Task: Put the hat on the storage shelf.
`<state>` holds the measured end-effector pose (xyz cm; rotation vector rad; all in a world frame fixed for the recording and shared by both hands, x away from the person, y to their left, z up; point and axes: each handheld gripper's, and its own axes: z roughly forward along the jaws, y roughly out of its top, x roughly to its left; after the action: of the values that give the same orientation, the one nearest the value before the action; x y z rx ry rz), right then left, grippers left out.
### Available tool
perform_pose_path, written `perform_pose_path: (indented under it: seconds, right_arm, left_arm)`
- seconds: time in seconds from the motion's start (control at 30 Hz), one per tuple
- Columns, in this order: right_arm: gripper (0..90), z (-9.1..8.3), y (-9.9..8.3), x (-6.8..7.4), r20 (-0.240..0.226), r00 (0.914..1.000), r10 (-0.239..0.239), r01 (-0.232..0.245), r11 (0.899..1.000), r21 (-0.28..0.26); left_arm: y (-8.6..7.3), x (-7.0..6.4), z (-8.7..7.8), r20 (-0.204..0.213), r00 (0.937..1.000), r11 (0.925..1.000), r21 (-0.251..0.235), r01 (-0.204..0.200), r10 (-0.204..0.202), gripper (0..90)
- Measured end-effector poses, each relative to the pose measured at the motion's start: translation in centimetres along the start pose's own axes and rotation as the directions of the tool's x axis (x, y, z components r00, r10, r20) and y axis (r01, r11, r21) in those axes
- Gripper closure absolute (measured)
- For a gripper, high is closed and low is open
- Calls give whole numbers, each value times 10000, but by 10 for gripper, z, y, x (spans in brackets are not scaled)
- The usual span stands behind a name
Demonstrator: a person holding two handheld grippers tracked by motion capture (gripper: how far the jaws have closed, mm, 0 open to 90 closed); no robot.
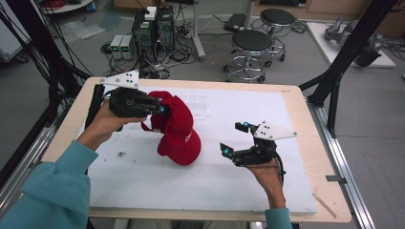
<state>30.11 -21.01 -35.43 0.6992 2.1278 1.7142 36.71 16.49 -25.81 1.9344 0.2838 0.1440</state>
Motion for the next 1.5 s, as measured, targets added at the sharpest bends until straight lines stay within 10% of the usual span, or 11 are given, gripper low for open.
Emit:
perform_pose_path:
  seconds: [0.9,1.5]
  right_arm:
    - [85,63,43,18,-2283,9718,-598,870,9900,1112]
    - [580,72,43,27,-2845,9552,-817,1213,9848,1243]
  left_arm:
    - [7,-24,21,934,9938,9979,191,-625,605,840]
    - [8,-27,21,1096,9919,9977,124,-665,648,840]
